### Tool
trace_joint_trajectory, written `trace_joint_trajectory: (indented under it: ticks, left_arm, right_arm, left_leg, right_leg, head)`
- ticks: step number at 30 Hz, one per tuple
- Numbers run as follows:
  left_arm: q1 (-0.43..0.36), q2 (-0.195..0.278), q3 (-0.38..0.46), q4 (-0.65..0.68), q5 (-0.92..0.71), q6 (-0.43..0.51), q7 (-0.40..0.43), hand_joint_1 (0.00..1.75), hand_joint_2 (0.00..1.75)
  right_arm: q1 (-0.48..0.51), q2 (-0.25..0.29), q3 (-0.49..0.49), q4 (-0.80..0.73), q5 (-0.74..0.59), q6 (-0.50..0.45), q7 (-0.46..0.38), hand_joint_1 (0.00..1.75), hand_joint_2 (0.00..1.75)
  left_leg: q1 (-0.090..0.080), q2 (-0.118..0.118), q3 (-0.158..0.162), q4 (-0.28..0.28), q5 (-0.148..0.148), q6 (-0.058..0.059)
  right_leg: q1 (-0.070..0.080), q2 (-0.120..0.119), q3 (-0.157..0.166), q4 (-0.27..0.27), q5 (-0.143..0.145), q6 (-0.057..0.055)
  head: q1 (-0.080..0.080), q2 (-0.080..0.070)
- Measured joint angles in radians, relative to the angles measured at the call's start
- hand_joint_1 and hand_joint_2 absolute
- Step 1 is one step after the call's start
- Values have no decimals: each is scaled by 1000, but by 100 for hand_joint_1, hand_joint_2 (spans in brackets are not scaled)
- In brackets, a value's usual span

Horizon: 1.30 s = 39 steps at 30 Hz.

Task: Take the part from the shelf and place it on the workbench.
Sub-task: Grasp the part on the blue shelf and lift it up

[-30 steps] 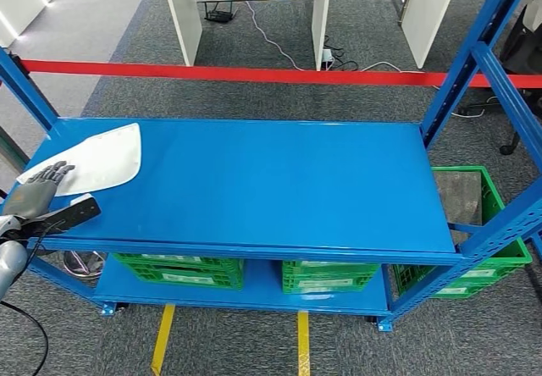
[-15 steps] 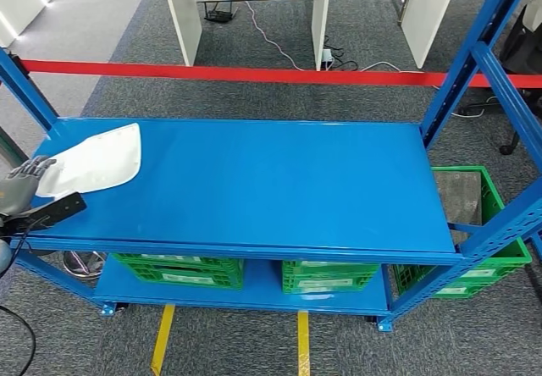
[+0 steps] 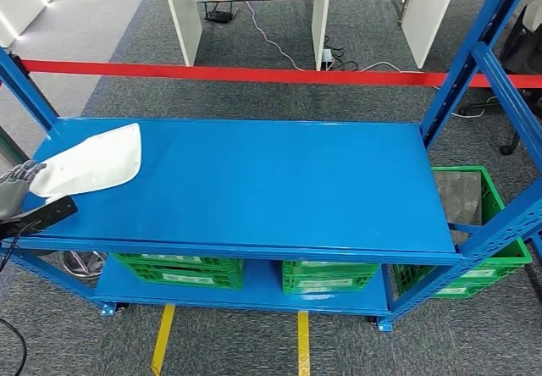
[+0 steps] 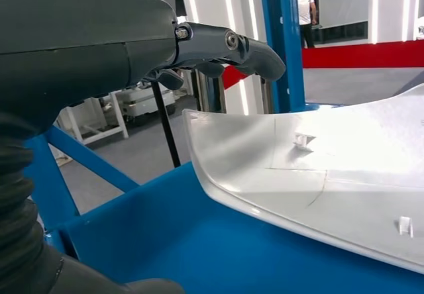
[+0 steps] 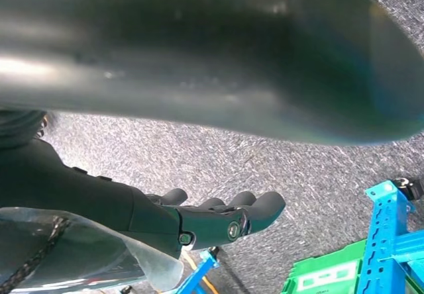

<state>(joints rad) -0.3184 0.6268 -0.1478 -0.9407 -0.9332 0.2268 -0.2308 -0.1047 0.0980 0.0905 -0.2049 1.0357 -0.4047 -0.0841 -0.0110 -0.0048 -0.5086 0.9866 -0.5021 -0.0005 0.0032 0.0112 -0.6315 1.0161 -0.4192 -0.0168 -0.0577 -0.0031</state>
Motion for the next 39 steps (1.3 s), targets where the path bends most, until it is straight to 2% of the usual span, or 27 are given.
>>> trace_joint_trajectory:
  ticks: [11,27,39]
  left_arm:
    - [3,0,12,5,-1,4,-2,0,175]
    - [-37,1,32,52,-6,28,-21,0,175]
    - [-18,28,66,64,22,31,-21,0,175]
  right_arm:
    - [0,0,0,0,8,0,1,0,0]
    - [1,0,0,0,17,-1,1,0,0]
    - [4,0,0,0,15,-9,-2,0,0]
  left_leg:
    - [0,0,0,0,0,0]
    - [0,0,0,0,0,0]
    - [0,0,0,0,0,0]
  right_leg:
    - [0,0,0,0,0,0]
    - [0,0,0,0,0,0]
    - [0,0,0,0,0,0]
  head:
    - [0,0]
    - [0,0]
    - [0,0]
